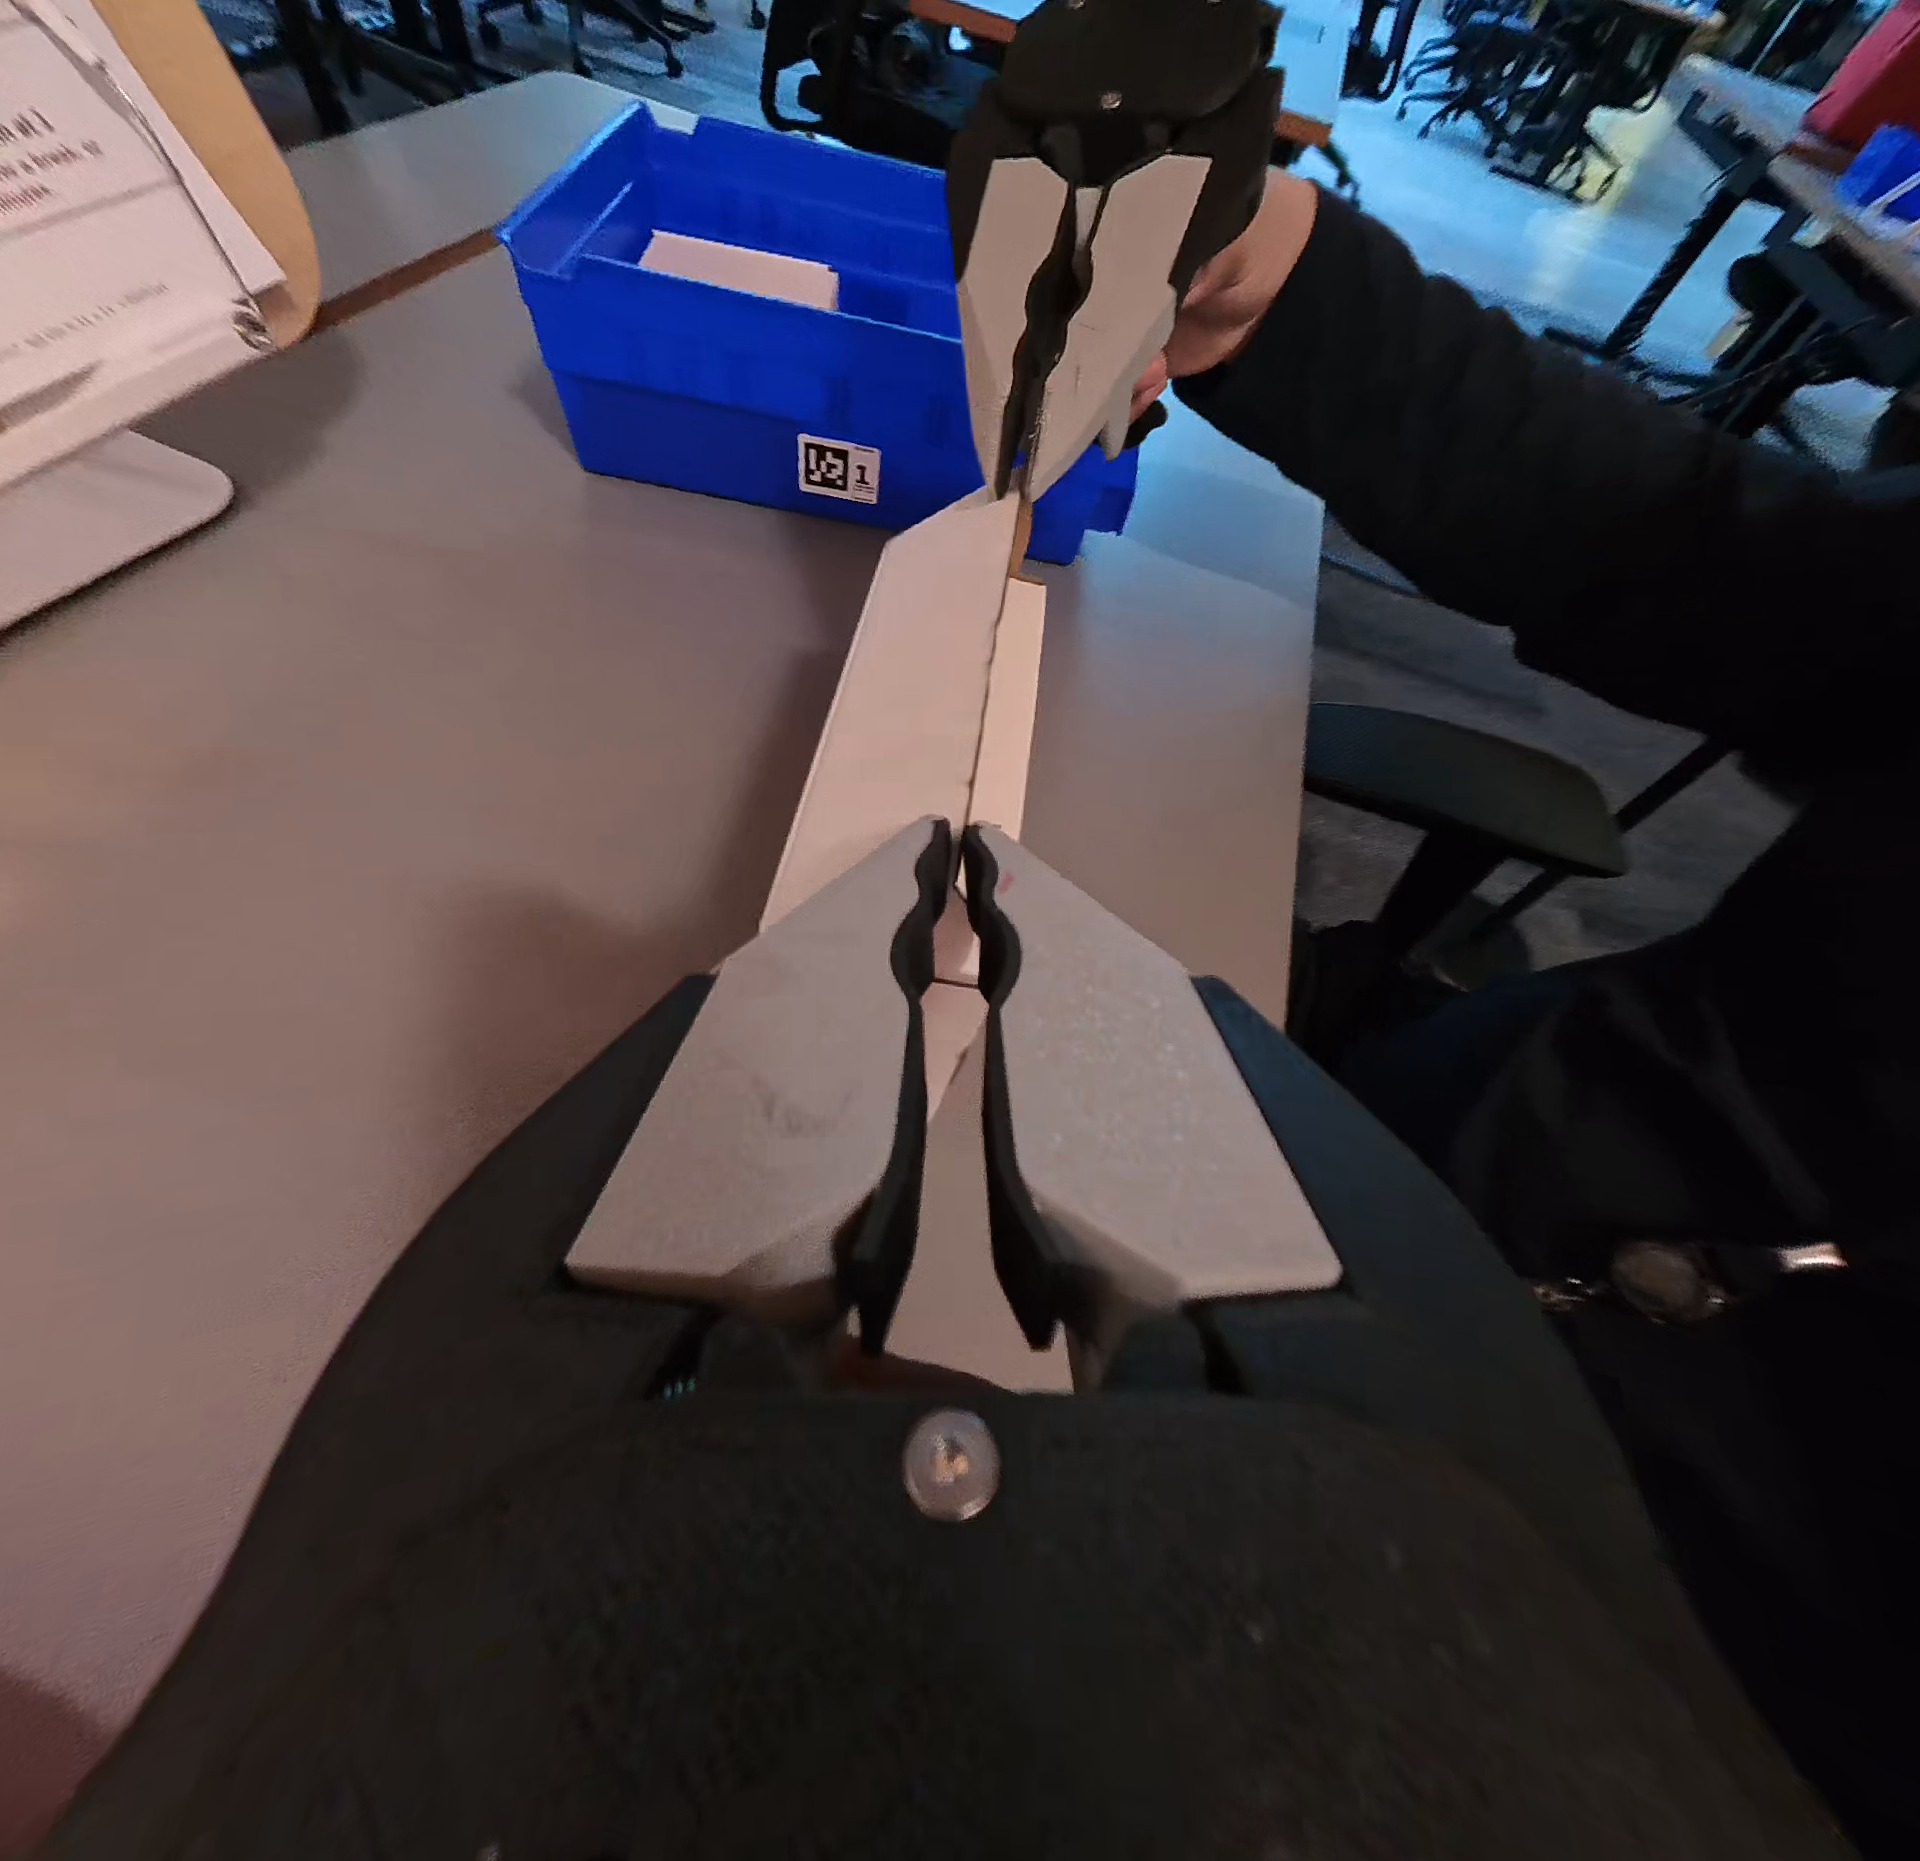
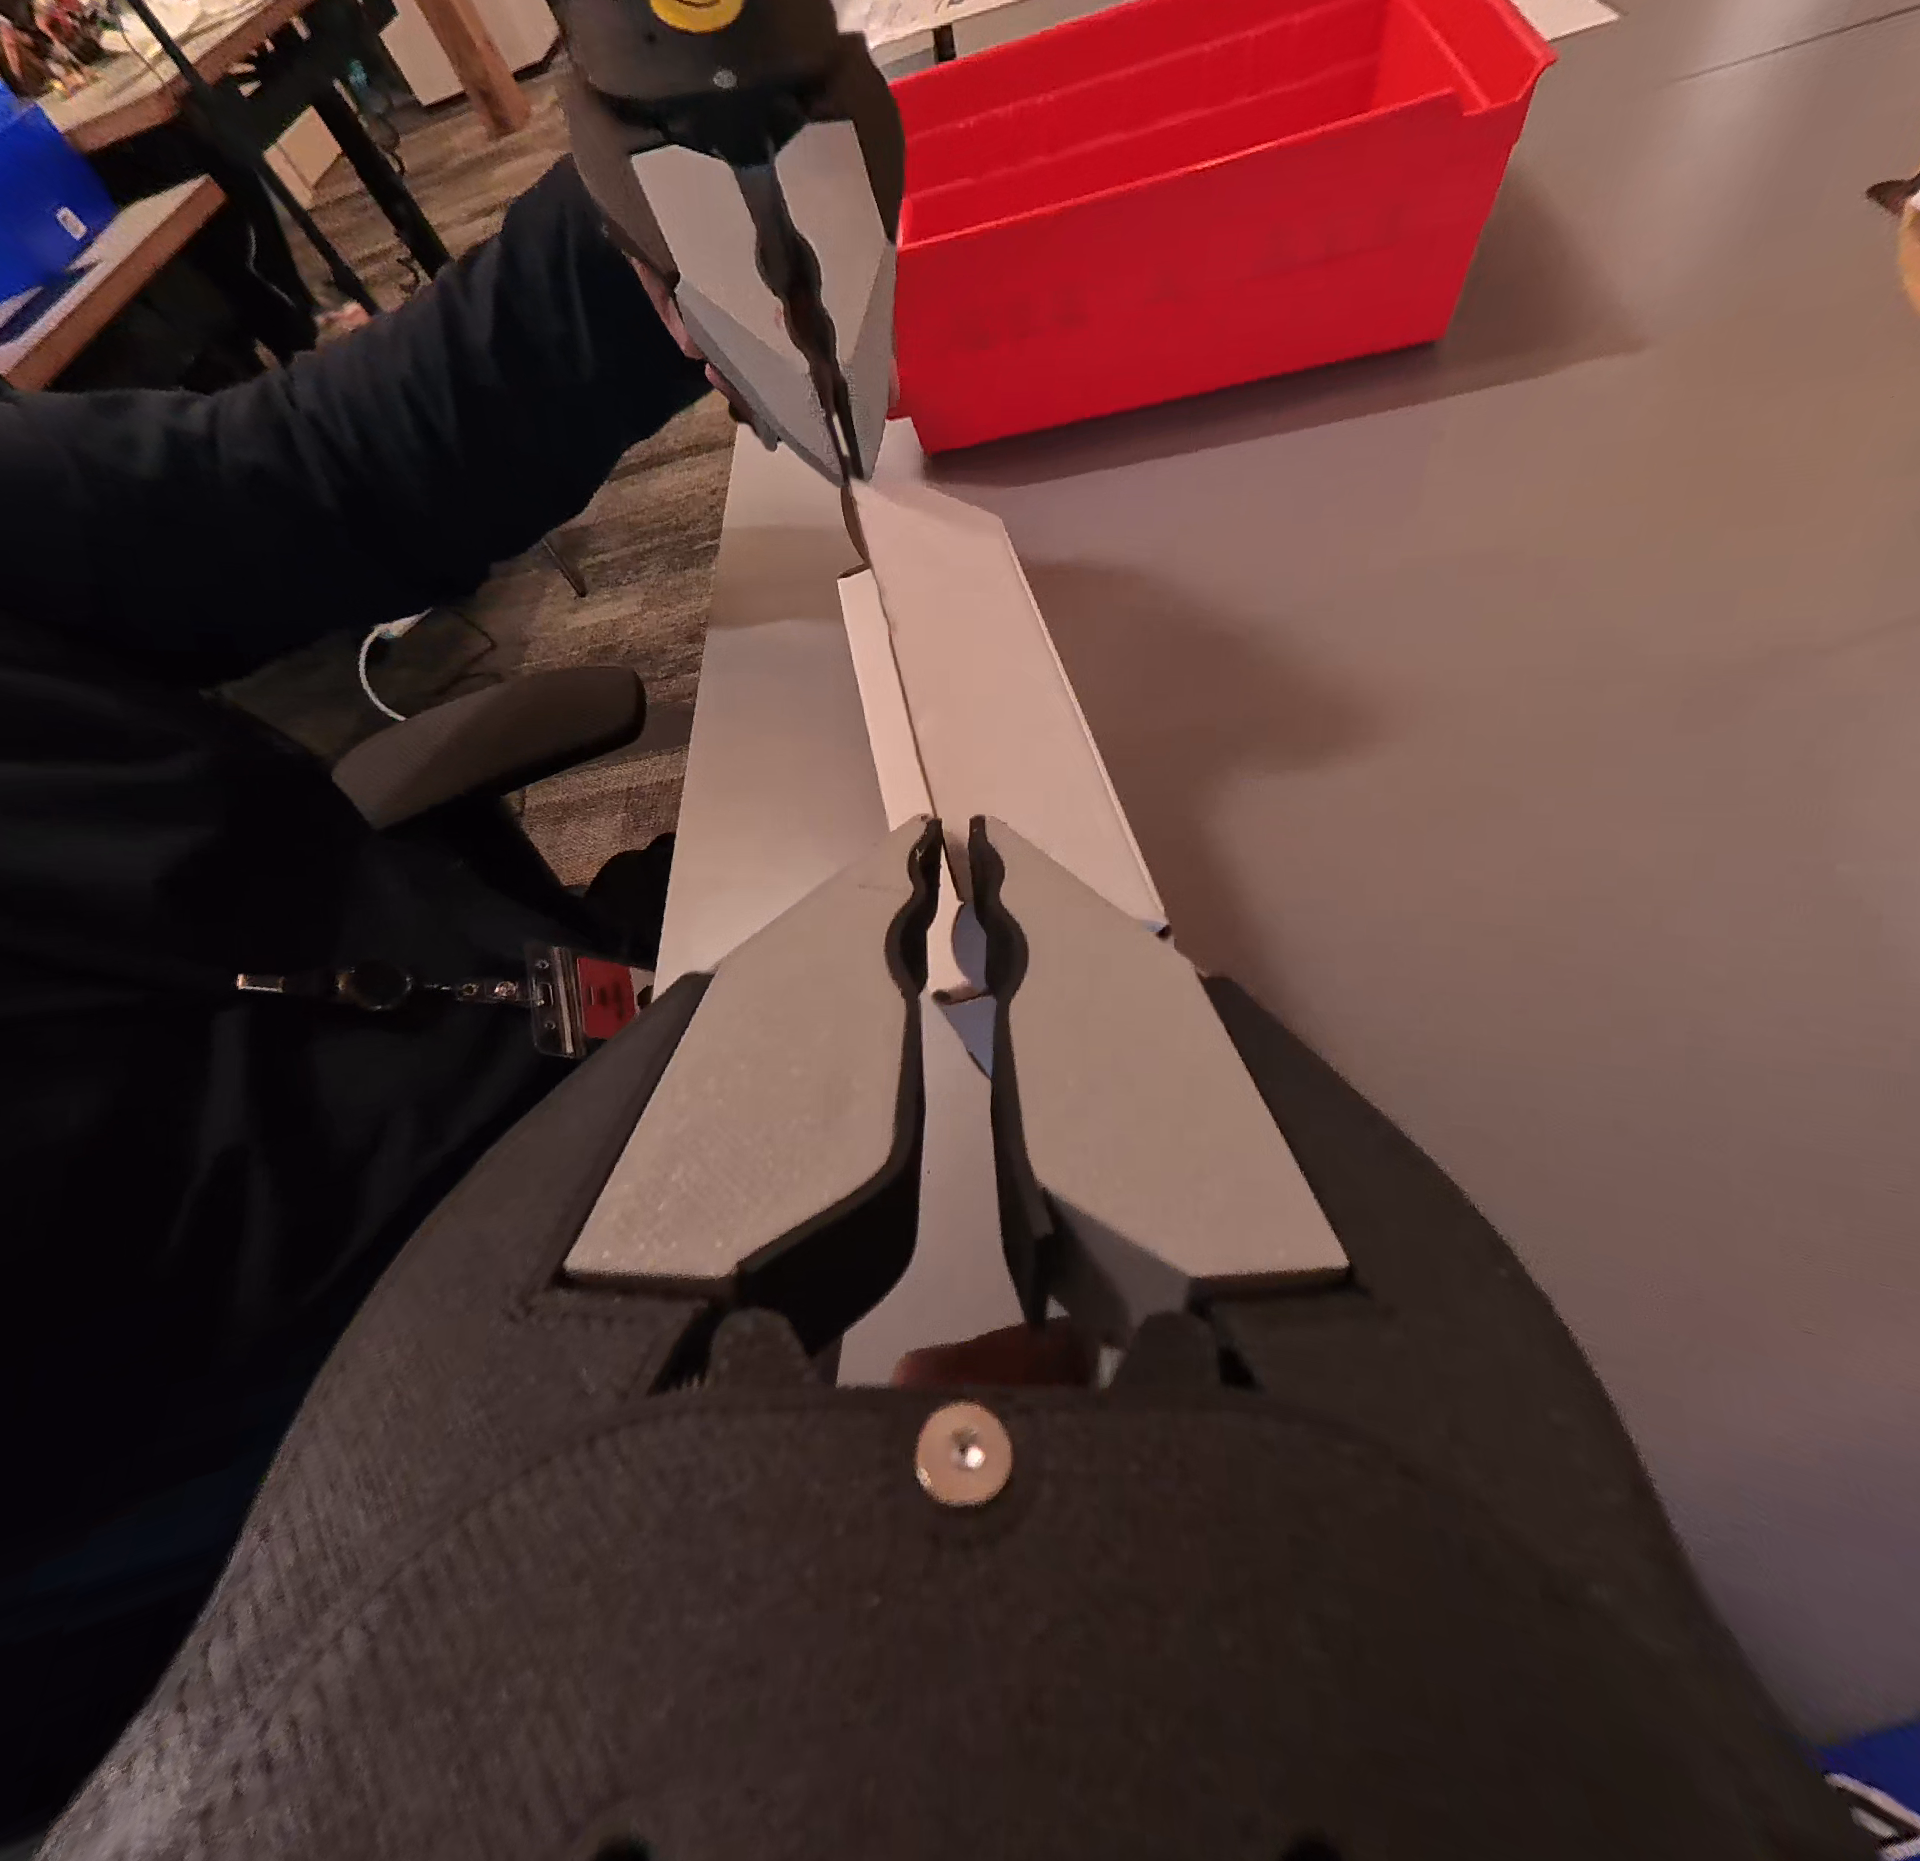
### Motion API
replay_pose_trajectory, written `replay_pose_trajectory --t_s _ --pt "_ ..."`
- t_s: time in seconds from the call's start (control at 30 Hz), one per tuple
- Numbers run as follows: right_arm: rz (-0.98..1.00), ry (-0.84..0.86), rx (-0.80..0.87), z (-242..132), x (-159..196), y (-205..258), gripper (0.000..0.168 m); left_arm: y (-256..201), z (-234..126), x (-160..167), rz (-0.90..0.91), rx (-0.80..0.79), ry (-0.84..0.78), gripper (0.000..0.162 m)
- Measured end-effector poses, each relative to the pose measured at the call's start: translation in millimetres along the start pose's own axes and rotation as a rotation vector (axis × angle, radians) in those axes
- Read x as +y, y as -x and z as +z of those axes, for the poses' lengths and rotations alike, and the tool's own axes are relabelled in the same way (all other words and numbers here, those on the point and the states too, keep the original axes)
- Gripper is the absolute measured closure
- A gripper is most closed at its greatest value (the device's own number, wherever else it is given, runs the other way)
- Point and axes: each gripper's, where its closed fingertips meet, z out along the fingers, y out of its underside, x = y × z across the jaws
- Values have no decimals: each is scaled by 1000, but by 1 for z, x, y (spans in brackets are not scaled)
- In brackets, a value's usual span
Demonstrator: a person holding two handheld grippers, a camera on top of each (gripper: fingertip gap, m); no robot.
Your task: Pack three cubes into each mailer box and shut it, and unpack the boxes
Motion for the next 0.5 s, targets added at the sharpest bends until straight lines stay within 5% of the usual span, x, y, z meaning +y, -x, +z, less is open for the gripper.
replay_pose_trajectory --t_s 0.5 --pt "42 234 7 14 30 1 168 -3 14 33 -160 76 169 162"
